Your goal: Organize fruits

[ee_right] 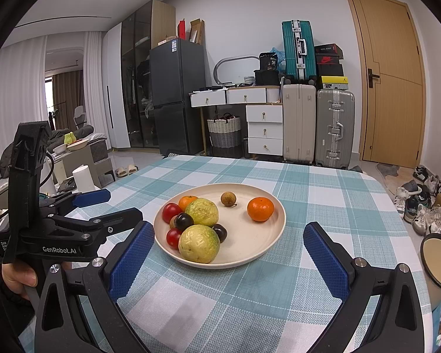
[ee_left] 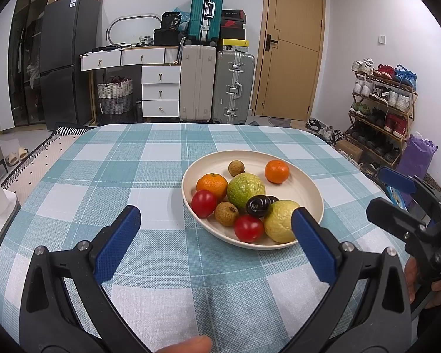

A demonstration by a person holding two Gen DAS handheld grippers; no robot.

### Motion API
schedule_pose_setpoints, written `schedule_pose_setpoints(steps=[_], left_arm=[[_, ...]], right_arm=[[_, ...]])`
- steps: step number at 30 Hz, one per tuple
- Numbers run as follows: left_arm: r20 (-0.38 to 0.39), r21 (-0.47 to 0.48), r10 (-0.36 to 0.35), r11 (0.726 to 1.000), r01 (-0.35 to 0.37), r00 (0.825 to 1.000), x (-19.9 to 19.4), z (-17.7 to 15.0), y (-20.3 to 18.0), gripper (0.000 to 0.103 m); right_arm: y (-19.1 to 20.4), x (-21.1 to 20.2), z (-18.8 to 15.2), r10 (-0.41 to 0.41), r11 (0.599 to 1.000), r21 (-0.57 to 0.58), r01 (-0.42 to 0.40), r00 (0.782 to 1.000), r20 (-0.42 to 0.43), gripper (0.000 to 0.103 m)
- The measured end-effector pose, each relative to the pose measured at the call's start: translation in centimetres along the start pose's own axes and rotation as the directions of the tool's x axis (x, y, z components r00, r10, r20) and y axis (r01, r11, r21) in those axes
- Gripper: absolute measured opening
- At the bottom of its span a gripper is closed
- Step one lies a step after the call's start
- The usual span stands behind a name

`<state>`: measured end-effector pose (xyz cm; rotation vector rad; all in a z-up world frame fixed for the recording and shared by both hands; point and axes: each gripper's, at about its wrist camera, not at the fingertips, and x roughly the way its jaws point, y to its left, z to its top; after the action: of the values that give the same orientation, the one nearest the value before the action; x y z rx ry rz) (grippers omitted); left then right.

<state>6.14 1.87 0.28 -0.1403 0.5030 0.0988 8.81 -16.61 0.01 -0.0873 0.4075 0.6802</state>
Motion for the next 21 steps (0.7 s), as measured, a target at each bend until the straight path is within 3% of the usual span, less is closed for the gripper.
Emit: schedule_pose_setpoints(steps=[21], left_arm=[[0.001,0.004,-0.003,1.000,0.003,1.000,0.11,-0.03,-0.20,0.102]], right_arm=[[0.14,0.03,-0.16,0.003,1.000,0.000,-0.003,1.000,-0.006,0.103]])
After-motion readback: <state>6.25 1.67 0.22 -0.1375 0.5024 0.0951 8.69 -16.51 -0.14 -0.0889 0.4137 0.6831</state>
